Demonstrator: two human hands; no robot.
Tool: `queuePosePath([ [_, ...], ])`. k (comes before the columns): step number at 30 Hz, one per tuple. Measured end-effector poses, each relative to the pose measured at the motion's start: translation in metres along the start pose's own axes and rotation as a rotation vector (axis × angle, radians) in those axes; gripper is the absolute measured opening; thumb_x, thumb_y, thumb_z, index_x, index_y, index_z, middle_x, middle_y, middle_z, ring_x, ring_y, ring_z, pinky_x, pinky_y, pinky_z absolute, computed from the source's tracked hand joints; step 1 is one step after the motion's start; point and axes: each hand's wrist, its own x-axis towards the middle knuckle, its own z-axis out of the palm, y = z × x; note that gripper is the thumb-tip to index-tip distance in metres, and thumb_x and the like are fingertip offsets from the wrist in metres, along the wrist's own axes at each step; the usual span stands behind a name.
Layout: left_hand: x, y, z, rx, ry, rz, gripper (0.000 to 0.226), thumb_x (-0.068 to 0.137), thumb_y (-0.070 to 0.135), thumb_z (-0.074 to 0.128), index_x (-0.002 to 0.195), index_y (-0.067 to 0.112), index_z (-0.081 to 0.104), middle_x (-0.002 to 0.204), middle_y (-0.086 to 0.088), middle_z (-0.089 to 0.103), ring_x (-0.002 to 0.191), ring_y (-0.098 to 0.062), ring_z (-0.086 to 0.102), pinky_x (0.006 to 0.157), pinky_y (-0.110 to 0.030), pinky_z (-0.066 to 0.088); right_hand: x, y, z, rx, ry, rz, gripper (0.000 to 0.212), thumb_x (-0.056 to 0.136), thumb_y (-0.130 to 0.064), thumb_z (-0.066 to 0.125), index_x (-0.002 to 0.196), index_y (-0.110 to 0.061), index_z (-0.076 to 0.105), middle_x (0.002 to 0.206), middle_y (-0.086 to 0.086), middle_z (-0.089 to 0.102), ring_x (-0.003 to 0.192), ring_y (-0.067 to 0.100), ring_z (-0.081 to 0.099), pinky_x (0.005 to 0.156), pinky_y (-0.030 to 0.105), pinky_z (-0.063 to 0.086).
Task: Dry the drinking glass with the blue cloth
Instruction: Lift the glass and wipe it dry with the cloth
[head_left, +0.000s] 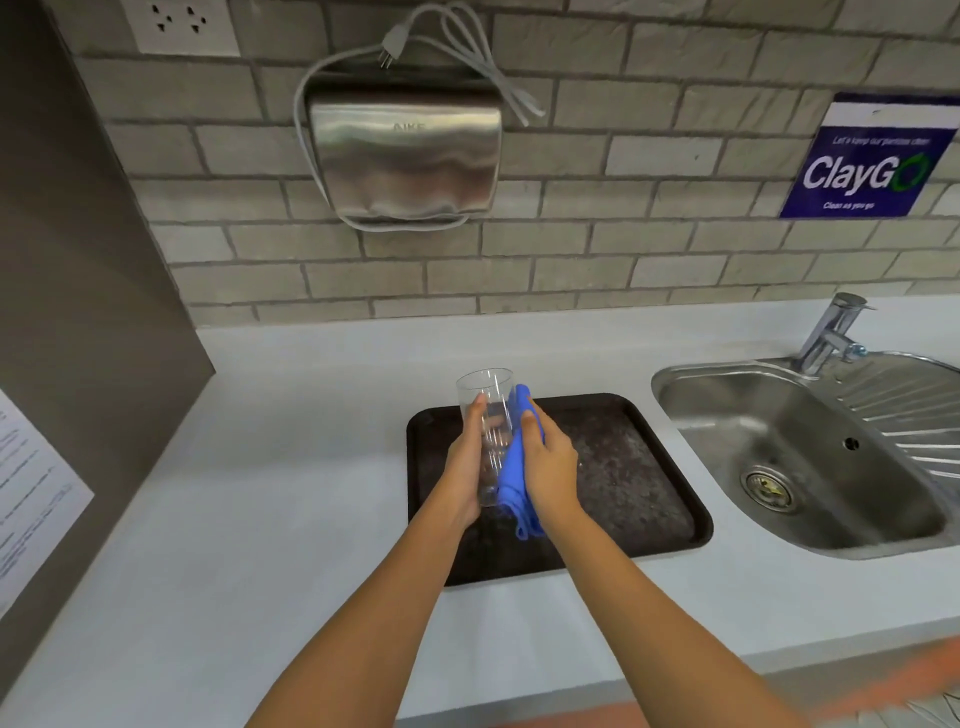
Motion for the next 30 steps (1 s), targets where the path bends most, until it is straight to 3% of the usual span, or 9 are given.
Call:
queuePosePath([
  [6,0.006,-0.002,-0.003,0.019,0.008,0.045,0.067,0.095,0.061,0.046,0.126,0.005,0.067,0.127,-0.023,0.068,0.119,-0.035,0.065,0.108,-0.049,0.048,-0.017,0.008,0.008,-0.381,-0.01,-0.346,0.04,0.101,-0.033,0.044,0.141,-0.036,0.044,0.157,-0.005,0.031,0.131,0.012,0.046,0.098,0.023,0.04],
  [10,0.009,-0.011,-0.005,0.042,0.041,0.075,0.057,0.094,0.059,0.051,0.114,0.011,0.074,0.113,-0.017,0.076,0.107,-0.03,0.073,0.096,-0.044,0.057,-0.009,0.015,0.003,-0.198,-0.016,-0.191,0.038,0.102,-0.03,0.044,0.139,-0.032,0.047,0.152,-0.001,0.042,0.129,0.013,0.049,0.097,0.015,0.04],
  [12,0.012,-0.016,-0.006,0.032,0.025,0.044,0.048,0.093,0.061,0.05,0.099,0.022,0.076,0.094,-0.003,0.081,0.089,-0.016,0.078,0.074,-0.03,0.063,0.0,0.016,0.0,-0.078,-0.023,-0.07,0.036,0.102,-0.031,0.044,0.138,-0.031,0.05,0.142,0.0,0.053,0.117,0.008,0.054,0.091,0.011,0.041],
  [15,0.017,-0.026,-0.007,0.011,0.025,0.025,0.04,0.094,0.062,0.047,0.086,0.032,0.071,0.072,0.012,0.079,0.067,-0.004,0.076,0.052,-0.019,0.058,0.01,0.019,-0.004,-0.032,-0.047,0.058,0.037,0.102,-0.033,0.043,0.137,-0.025,0.051,0.137,0.002,0.058,0.115,0.012,0.057,0.098,0.024,0.046],
  [19,0.021,-0.024,0.0,0.123,0.099,0.109,0.047,0.096,0.052,0.054,0.092,0.009,0.073,0.083,-0.011,0.075,0.079,-0.024,0.073,0.071,-0.033,0.061,0.002,0.026,-0.004,-0.23,-0.05,-0.117,0.039,0.102,-0.032,0.043,0.14,-0.029,0.046,0.142,0.002,0.052,0.121,0.016,0.056,0.094,0.019,0.043],
  [22,0.025,-0.028,0.0,0.227,0.176,0.235,0.045,0.089,0.048,0.066,0.086,0.003,0.067,0.072,-0.009,0.066,0.069,-0.022,0.066,0.059,-0.028,0.055,-0.003,0.035,-0.004,-0.405,-0.07,-0.248,0.043,0.102,-0.033,0.042,0.144,-0.032,0.039,0.152,0.002,0.04,0.121,0.015,0.055,0.092,0.018,0.04],
  [25,0.026,-0.036,0.0,0.191,0.176,0.217,0.044,0.089,0.047,0.067,0.091,0.003,0.067,0.078,-0.012,0.067,0.075,-0.025,0.066,0.067,-0.037,0.057,0.0,0.041,-0.009,-0.422,-0.083,-0.271,0.043,0.102,-0.034,0.04,0.145,-0.032,0.038,0.152,0.001,0.04,0.119,0.013,0.056,0.094,0.018,0.044],
  [28,0.023,-0.037,0.004,0.121,0.163,0.147,0.039,0.092,0.048,0.063,0.094,0.01,0.069,0.094,-0.017,0.073,0.088,-0.032,0.071,0.085,-0.049,0.058,0.014,0.043,-0.013,-0.182,-0.095,-0.096,0.039,0.101,-0.032,0.044,0.139,-0.025,0.049,0.142,0.003,0.054,0.118,0.012,0.056,0.101,0.027,0.046],
  [30,0.021,-0.039,0.006,0.08,0.164,0.085,0.045,0.088,0.055,0.063,0.108,0.015,0.071,0.104,-0.011,0.078,0.093,-0.027,0.076,0.077,-0.042,0.062,0.029,0.037,-0.016,0.025,-0.142,0.161,0.034,0.101,-0.031,0.045,0.129,-0.021,0.06,0.126,0.009,0.066,0.11,0.019,0.063,0.1,0.038,0.05],
])
